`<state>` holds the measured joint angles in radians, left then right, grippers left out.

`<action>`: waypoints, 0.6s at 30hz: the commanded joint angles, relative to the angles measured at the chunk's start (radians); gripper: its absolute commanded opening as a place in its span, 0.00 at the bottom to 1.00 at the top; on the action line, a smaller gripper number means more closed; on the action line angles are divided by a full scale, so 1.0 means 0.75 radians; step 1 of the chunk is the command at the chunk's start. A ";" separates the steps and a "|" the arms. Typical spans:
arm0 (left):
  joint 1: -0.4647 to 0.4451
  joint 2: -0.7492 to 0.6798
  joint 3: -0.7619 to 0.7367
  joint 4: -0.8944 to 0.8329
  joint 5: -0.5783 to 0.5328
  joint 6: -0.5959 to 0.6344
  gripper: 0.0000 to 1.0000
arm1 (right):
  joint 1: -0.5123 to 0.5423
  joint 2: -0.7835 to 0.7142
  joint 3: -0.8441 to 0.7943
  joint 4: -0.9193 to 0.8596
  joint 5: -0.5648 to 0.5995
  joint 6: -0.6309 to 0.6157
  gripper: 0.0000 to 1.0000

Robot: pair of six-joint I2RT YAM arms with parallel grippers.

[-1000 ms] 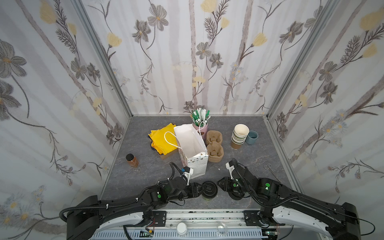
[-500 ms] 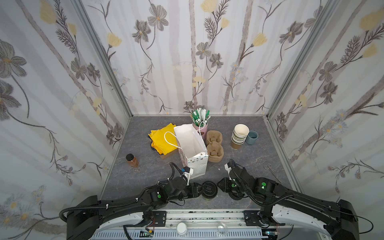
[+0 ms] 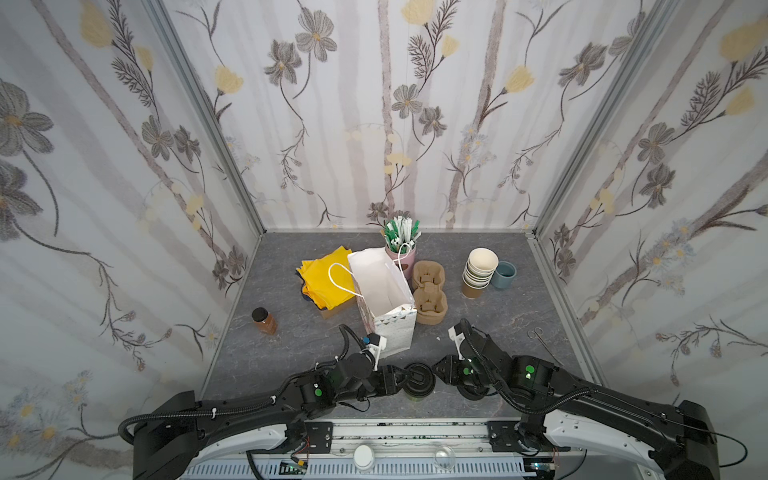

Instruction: Pack the takeout coffee

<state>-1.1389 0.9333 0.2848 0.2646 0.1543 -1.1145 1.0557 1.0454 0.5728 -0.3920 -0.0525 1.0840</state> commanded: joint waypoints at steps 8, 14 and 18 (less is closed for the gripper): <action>-0.001 -0.002 -0.008 -0.077 0.007 0.009 0.45 | 0.006 0.053 -0.011 -0.013 -0.004 -0.001 0.20; 0.000 0.004 -0.010 -0.082 0.007 0.008 0.45 | 0.028 0.080 0.006 -0.104 0.022 -0.013 0.20; 0.000 0.006 -0.011 -0.081 0.009 0.005 0.44 | 0.032 0.091 0.009 -0.135 0.029 -0.015 0.20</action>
<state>-1.1389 0.9321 0.2821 0.2653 0.1566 -1.1149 1.0763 1.1000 0.5804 -0.3901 -0.0296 1.0798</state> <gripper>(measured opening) 0.442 0.203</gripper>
